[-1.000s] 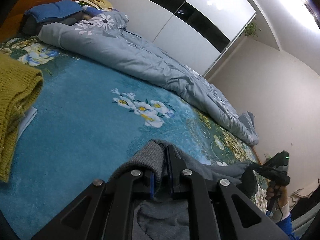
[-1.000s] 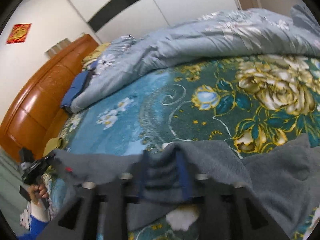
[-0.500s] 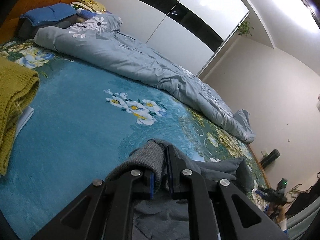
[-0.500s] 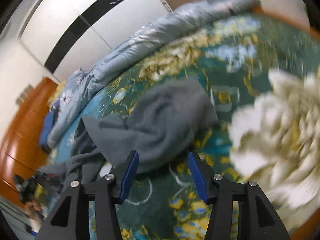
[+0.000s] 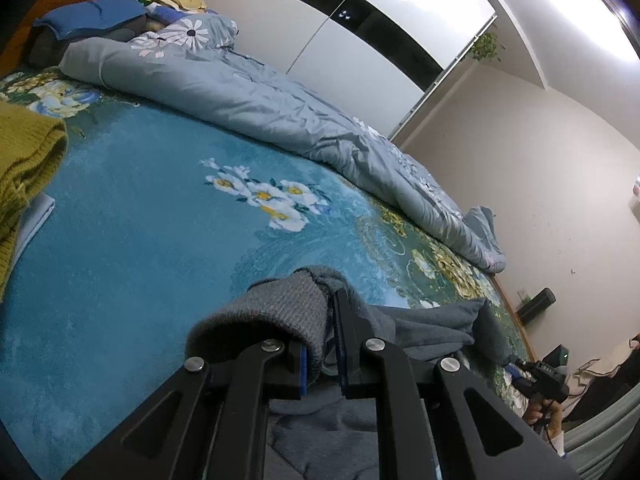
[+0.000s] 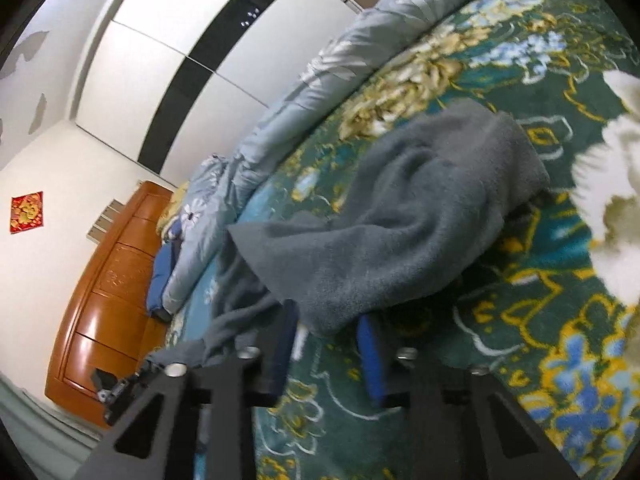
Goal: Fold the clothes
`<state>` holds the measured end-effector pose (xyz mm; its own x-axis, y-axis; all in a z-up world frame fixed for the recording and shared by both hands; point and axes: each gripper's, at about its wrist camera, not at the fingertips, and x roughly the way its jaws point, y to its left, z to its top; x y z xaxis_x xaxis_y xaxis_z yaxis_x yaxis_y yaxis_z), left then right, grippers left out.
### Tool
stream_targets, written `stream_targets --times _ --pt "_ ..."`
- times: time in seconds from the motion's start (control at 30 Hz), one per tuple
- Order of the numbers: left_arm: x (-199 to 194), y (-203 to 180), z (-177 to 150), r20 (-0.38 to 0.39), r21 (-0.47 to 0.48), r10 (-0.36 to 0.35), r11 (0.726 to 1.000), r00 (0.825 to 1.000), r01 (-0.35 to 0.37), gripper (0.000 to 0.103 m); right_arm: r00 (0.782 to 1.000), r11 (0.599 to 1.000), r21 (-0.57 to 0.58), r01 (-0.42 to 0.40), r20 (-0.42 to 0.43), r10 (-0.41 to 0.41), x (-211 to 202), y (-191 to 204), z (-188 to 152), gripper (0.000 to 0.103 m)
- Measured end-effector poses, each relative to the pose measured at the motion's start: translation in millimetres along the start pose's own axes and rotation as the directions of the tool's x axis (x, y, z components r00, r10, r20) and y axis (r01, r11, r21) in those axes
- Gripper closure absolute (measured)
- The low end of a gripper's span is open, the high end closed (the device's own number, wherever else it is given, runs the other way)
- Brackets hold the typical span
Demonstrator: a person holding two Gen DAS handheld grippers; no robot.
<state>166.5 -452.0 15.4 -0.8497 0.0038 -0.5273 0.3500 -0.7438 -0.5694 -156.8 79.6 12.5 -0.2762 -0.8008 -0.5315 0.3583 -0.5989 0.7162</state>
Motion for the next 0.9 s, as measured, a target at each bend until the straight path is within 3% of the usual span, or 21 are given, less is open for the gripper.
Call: stream_targets --times 0.07,0.13,0.2,0.3,0.33,0.37,0.57,0.77,0.9 --pt "2 4 -2 -0.01 0.001 0.0 1.0 1.0 0.0 0.085 1.0 1.0 -0.01 0.003 0.017 -0.003 0 6 5 0.091" --pt "4 7 -4 -0.02 0.008 0.006 1.0 1.0 -0.006 0.074 1.0 1.0 -0.021 0.01 0.03 -0.01 -3 8 10 0.098" --pt "7 6 -5 -0.031 0.039 0.032 0.999 0.999 -0.031 0.072 0.999 1.0 -0.026 0.007 0.048 -0.006 -8 12 14 0.099" --pt "9 2 -7 -0.027 0.094 0.077 0.993 0.997 -0.074 0.074 0.997 0.999 -0.034 -0.007 0.081 0.01 -18 19 21 0.1" --pt "7 1 -7 -0.019 0.1 0.076 0.992 0.997 -0.073 0.089 0.995 0.999 -0.039 -0.011 0.094 0.015 -23 22 24 0.1" --pt "5 -1 -6 -0.008 0.102 0.069 0.992 0.998 -0.068 0.095 0.994 0.999 -0.048 -0.014 0.11 0.019 -30 26 27 0.1" --pt "-34 -21 5 0.127 0.094 -0.01 0.996 0.992 -0.002 0.096 0.974 0.989 -0.145 -0.015 0.221 0.047 -88 62 40 0.101" --pt "-98 -46 17 0.24 0.138 -0.117 0.987 0.964 0.085 0.096 0.944 0.96 -0.277 0.049 0.327 0.046 -164 107 36 0.101" --pt "-111 -49 32 0.256 0.133 -0.104 0.988 0.961 0.071 0.096 0.932 0.945 -0.315 0.088 0.362 0.034 -186 122 50 0.101"
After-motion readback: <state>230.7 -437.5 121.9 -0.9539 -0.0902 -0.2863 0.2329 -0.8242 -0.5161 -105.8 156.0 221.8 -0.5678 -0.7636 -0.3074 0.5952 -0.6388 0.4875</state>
